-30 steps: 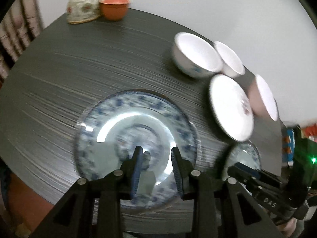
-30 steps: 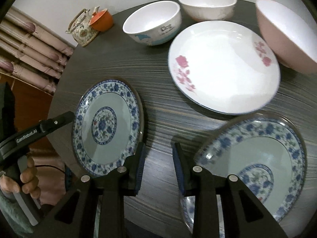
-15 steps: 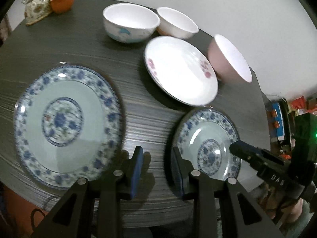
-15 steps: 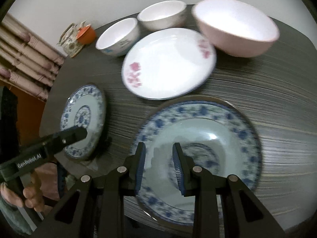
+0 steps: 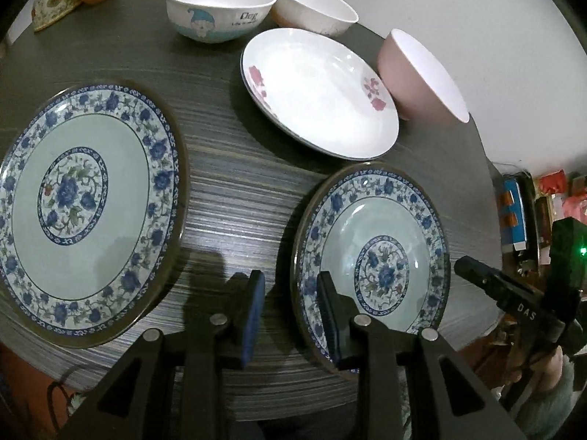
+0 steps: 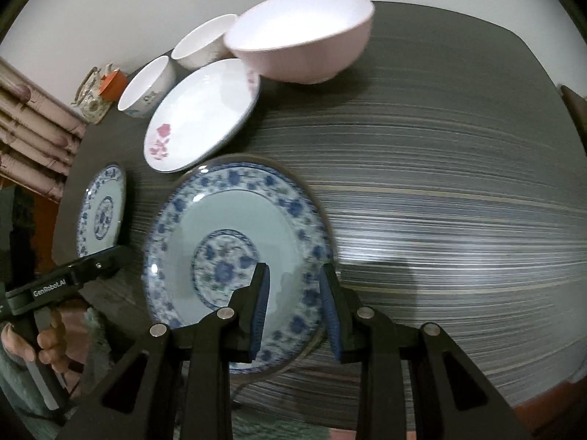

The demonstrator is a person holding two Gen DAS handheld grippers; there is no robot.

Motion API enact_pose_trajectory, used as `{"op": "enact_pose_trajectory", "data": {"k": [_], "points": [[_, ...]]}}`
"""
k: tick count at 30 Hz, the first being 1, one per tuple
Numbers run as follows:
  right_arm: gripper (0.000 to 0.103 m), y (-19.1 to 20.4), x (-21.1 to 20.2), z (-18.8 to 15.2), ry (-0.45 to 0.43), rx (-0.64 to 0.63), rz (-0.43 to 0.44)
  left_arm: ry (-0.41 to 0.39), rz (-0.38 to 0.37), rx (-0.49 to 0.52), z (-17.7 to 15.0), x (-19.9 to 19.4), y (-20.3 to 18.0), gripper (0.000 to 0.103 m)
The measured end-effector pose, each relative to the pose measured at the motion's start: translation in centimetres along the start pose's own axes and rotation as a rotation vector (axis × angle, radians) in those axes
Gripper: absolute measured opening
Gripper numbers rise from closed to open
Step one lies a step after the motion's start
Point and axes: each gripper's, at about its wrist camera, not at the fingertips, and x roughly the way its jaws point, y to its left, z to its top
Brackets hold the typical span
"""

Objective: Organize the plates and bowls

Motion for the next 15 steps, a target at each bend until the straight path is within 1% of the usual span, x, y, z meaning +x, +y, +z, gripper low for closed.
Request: {"op": "enact_pose_trajectory", "data": {"k": [6,9,14,15], "points": [[0.027,-1.2,1.1,0.4,0.027,-0.027,0.001,0.017,0.003,-0.010,-0.2,0.8,0.1,0.030],[0.026,-1.6,1.8,0.6,0.048,-0.030,0.031,0.021,0.004,-0.010,-0.2,1.2,0.0,0.030],[0.022,-1.7,3.1,0.8,0.077,-0.043,0.047,0.041,0.007,0.003,-0.3,2.0,-0.3,0.030],[0.020,-1.6,3.3,0.8,0.084,-0.052,0.052,0.045,0.008,0.003,-0.3,2.3,-0.5,0.030]]}}
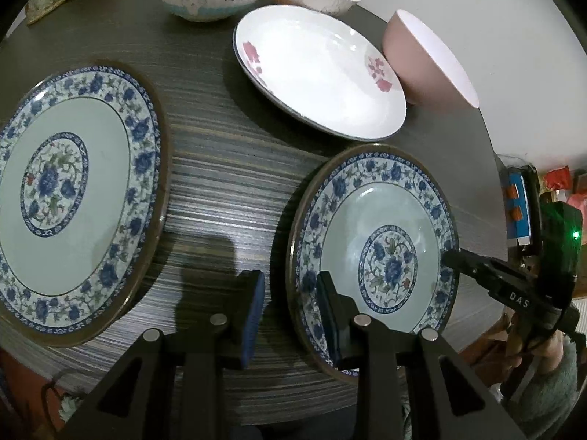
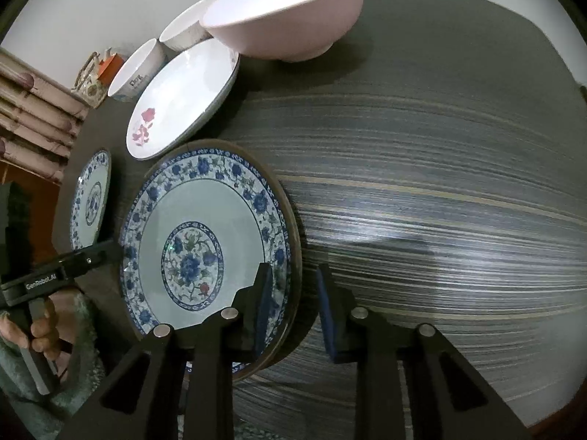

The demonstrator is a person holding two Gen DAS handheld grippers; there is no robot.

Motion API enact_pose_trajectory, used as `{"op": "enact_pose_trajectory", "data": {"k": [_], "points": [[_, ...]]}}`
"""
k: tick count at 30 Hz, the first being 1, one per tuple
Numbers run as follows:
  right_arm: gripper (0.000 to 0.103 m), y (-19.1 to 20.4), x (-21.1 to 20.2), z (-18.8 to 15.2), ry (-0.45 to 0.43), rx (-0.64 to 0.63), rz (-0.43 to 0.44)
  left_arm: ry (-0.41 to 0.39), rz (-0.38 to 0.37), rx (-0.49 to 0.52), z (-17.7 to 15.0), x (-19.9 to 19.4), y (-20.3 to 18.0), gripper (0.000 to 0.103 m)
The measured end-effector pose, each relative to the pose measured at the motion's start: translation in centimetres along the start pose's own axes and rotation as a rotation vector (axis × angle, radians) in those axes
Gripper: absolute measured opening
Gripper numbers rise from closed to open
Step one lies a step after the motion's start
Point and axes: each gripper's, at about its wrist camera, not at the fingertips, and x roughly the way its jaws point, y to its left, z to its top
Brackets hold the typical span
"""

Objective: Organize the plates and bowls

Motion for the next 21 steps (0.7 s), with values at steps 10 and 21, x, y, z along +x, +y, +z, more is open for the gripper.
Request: {"op": "enact_pose_trajectory", "data": {"k": [10,21], "points": [[0.017,0.3,0.8,0.7,0.021,-0.031,0.020,0.020,-0.005,0.017,0.2,1.1,-0.5,0.023],[0.018,0.0,0.9,0.9,0.022,-0.025,0.038,0.012,0.007,0.040,0.1,1.1,-1.0,0.021]]}}
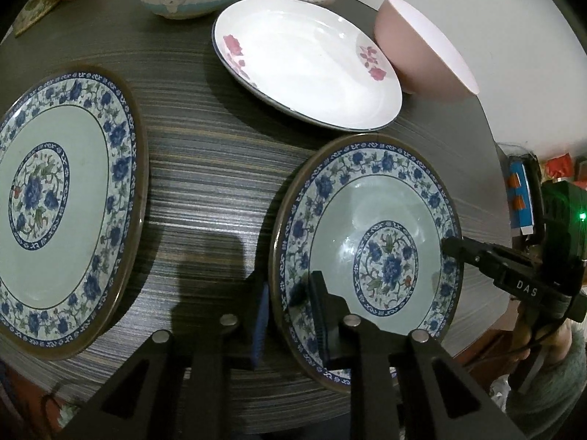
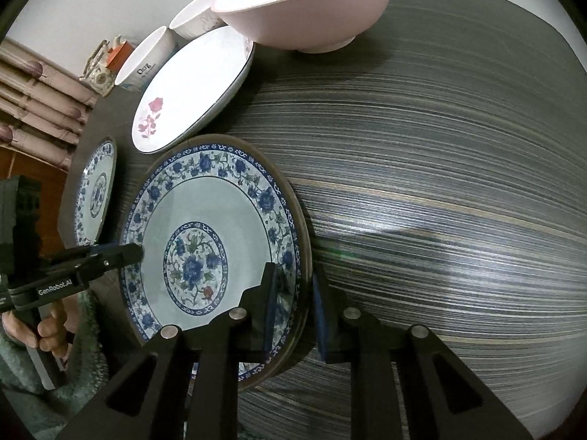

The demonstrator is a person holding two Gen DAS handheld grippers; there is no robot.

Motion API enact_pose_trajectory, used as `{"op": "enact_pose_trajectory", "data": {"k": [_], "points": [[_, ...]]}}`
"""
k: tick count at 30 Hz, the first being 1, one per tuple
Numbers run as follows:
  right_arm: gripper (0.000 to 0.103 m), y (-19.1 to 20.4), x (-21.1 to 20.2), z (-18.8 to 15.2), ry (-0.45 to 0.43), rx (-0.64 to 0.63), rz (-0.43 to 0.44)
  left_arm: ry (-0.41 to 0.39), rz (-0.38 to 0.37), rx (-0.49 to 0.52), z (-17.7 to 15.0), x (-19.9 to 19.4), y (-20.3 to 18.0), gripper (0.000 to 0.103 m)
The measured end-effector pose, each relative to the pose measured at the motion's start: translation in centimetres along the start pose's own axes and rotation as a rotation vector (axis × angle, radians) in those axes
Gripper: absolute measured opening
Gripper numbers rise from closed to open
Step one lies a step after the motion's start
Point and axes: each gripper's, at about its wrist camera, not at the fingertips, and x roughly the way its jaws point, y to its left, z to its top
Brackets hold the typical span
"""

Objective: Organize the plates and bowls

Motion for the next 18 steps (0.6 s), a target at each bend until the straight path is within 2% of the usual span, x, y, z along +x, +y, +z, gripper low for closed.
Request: {"op": "enact_pose_trajectory", "data": {"k": [18], "points": [[0.018,0.9,-0.4,-0.4,-0.021,0.016,-0.028,-0.016,-0.011,0.005,-0.2,-1.1,0.3,0.021]]}}
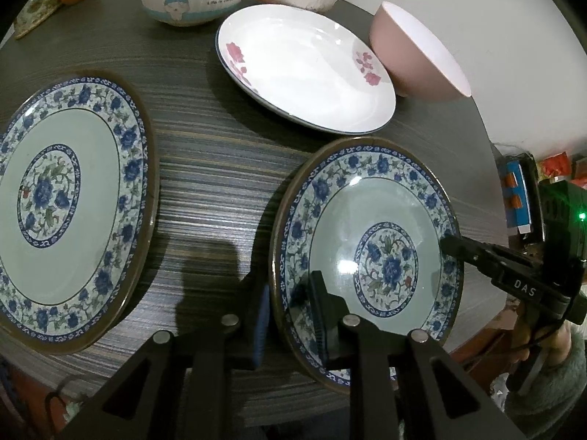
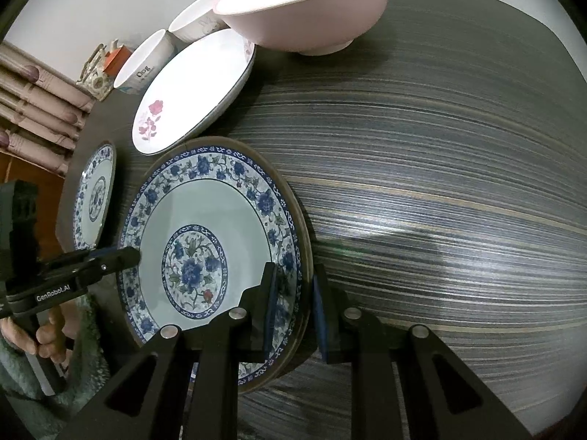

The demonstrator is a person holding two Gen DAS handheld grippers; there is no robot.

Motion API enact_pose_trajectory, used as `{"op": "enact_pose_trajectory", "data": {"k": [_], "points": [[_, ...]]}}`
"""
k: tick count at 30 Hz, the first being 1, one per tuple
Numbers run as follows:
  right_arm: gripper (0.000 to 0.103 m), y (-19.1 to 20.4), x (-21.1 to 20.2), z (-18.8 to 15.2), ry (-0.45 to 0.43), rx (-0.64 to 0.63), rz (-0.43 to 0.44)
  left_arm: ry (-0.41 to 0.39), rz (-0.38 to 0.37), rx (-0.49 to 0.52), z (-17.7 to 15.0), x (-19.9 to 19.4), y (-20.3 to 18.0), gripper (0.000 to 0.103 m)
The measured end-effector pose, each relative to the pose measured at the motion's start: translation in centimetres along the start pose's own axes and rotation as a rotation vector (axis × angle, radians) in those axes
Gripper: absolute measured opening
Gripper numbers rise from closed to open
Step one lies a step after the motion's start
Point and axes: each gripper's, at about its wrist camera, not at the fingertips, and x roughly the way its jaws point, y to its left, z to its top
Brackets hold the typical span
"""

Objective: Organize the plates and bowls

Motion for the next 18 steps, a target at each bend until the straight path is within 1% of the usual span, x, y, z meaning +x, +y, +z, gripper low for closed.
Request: {"op": "enact_pose_trajectory", "data": {"k": [6,10,14,18], "points": [[0.018,0.7,-0.5,0.0,-0.008,-0.007,-0.009,-0.007,-0.005,0.000,-0.2,-0.8,0.5,0.021],[0.018,1.3,-0.9,-0.2,-0.014,-0.015,-0.016,-0.028,0.016,0.020,-0.6,-1.7,0.7,0.021],[0.018,2.2,-1.5,-0.2,-0.026,-0.032,-0.019,-0.044,0.007,0.005,-0.6,-2.7,1.5,0.020],[0.018,3.0,-1.9,-0.1,-0.034,-0.046,-0.022,-0.066,0.015,0.000,-0.7,-3.8,2.4,0.020]]}}
